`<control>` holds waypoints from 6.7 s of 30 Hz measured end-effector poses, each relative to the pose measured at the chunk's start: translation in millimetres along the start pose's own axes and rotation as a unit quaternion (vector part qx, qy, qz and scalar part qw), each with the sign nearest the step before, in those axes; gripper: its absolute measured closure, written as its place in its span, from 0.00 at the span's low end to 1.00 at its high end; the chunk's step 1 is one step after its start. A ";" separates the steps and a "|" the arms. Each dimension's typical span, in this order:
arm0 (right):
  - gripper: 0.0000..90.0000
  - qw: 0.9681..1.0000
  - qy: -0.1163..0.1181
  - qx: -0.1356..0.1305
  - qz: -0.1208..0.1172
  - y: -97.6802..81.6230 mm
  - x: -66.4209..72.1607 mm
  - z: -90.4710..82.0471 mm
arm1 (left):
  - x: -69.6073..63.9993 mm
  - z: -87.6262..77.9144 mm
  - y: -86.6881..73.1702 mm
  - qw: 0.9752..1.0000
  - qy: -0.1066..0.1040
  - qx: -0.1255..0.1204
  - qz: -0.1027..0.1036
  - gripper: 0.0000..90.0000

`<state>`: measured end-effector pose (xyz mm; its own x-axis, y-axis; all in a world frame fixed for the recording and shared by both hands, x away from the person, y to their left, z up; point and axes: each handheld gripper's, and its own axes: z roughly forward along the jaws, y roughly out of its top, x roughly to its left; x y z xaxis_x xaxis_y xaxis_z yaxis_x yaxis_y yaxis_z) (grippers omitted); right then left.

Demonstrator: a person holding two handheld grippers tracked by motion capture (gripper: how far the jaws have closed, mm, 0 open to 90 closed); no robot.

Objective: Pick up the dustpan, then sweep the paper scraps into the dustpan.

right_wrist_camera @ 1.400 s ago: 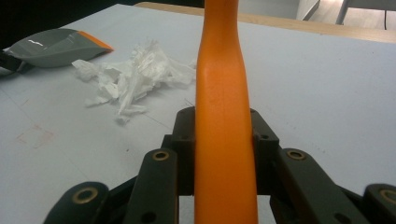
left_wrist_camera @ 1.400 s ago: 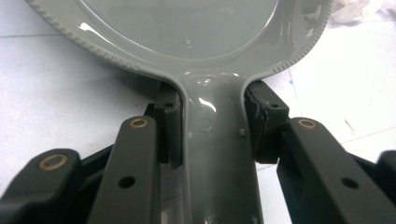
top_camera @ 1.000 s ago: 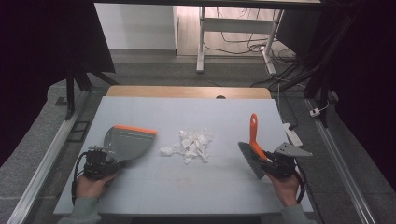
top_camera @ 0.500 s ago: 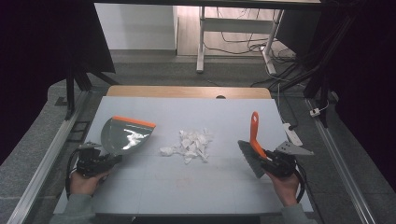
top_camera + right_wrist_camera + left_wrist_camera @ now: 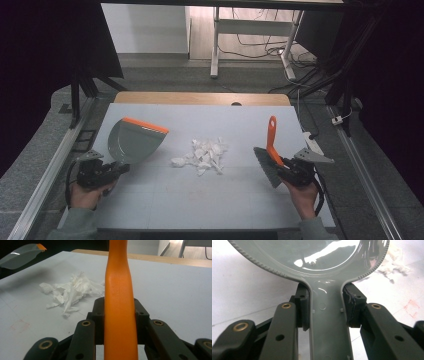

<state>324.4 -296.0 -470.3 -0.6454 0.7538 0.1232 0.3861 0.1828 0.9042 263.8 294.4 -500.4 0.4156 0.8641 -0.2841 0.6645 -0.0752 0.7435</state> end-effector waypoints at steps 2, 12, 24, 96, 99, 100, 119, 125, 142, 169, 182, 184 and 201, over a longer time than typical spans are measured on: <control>0.78 1.000 0.000 0.000 -0.002 0.3 0.3 -0.2 | -1.6 -3.0 0.8 1.000 -0.005 -0.002 0.011 0.68; 0.78 1.000 0.001 -0.001 -0.016 2.9 4.8 -1.7 | -17.0 -11.4 6.9 0.996 -0.042 0.005 0.079 0.68; 0.78 1.000 0.005 0.002 -0.019 3.3 3.7 2.6 | -28.9 -12.7 10.0 0.988 -0.068 0.032 0.136 0.68; 0.78 0.999 -0.012 -0.012 -0.028 43.4 25.4 72.5 | -22.1 -9.4 -6.2 0.955 -0.088 0.207 0.191 0.68; 0.78 0.999 -0.015 -0.011 -0.027 44.7 24.3 75.8 | -20.4 -8.8 -6.2 0.957 -0.087 0.206 0.184 0.68; 0.78 0.999 -0.015 -0.010 -0.027 45.3 23.8 77.1 | -20.4 -8.8 -6.2 0.957 -0.087 0.206 0.184 0.68; 0.78 0.999 -0.026 0.018 -0.037 52.9 22.4 111.4 | -15.0 2.1 -10.6 0.957 -0.093 0.216 0.172 0.68; 0.78 0.998 -0.028 0.032 -0.037 58.9 22.7 125.9 | -19.7 10.0 -10.6 0.952 -0.105 0.223 0.180 0.68; 0.78 0.992 -0.065 0.102 -0.025 61.4 10.1 177.0 | -21.7 16.1 -9.5 0.953 -0.124 0.212 0.179 0.68; 0.78 0.989 -0.019 0.139 -0.056 63.7 54.3 208.2 | -31.4 32.4 -8.5 0.951 -0.134 0.215 0.180 0.68; 0.78 0.987 0.002 0.145 -0.076 61.2 78.4 214.6 | -35.3 38.3 -7.3 0.952 -0.132 0.214 0.174 0.68; 0.78 0.986 0.009 0.143 -0.081 61.1 83.4 215.8 | -35.9 38.8 -7.0 0.952 -0.132 0.214 0.173 0.68; 0.78 0.983 0.042 0.148 -0.101 58.6 111.6 223.4 | -44.0 47.1 -4.1 0.954 -0.132 0.211 0.169 0.68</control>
<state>422.2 -60.2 -495.0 -0.7753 0.6315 -0.0023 0.4113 0.5077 0.7570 272.0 233.3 -519.5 0.7555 0.6036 -0.2548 0.6323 -0.5699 0.5248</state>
